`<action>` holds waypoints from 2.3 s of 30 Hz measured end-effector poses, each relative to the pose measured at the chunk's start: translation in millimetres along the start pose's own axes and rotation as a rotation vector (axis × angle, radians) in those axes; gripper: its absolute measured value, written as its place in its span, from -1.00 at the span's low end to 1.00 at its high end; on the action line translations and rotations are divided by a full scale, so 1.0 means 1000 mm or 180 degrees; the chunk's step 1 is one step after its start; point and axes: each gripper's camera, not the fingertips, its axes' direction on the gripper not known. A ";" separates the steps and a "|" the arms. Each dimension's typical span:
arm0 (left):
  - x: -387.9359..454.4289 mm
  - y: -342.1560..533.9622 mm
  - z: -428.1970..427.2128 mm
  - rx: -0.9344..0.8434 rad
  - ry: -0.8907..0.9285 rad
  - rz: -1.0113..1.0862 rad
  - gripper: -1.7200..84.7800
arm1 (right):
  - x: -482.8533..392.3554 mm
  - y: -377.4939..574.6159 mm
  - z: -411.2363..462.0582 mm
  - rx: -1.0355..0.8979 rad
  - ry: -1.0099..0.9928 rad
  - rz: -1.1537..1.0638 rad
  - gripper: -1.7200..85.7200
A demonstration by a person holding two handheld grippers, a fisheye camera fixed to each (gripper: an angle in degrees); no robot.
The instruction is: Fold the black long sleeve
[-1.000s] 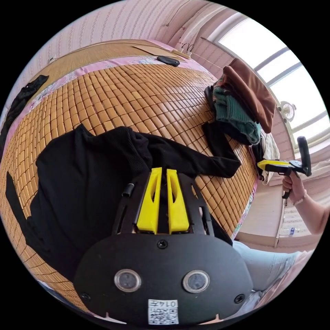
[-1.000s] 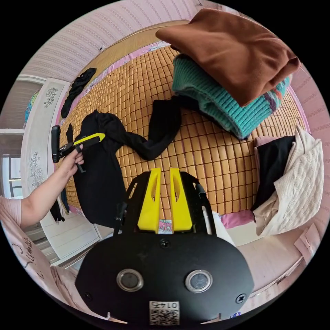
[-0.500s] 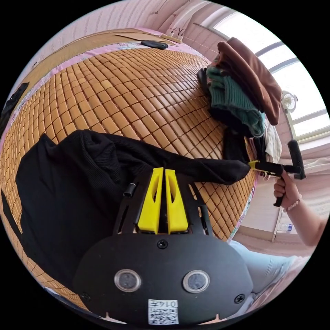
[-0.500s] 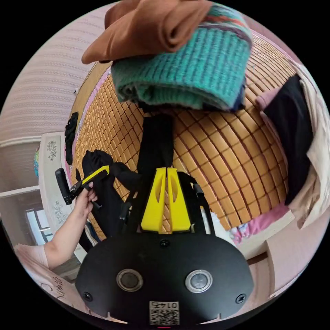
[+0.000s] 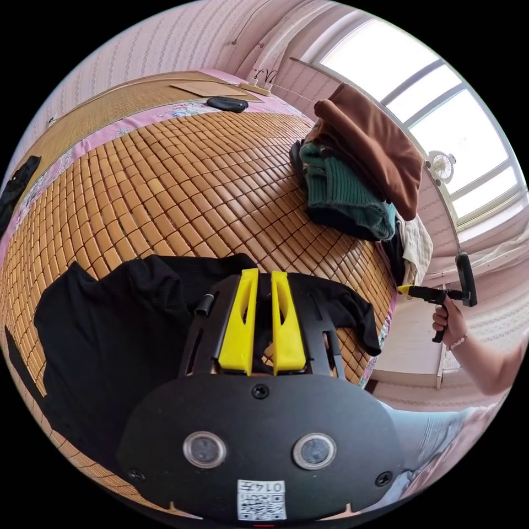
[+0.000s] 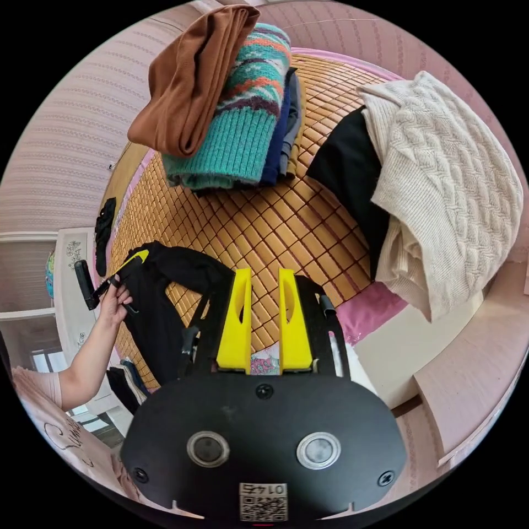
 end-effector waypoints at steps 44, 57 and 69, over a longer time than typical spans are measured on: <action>0.038 -0.032 0.029 -0.0322 -0.0581 0.0003 -0.97 | 0.106 0.042 0.006 0.0539 -0.0062 0.0575 -0.95; 0.061 0.059 -0.103 0.0295 -0.0542 -0.0062 -0.80 | 0.105 0.047 0.018 0.0591 0.0227 0.0135 -0.94; 0.032 0.392 -0.249 0.1079 -0.1070 -0.0617 -0.81 | -0.062 0.175 0.082 0.0029 -0.0450 -0.2386 -0.82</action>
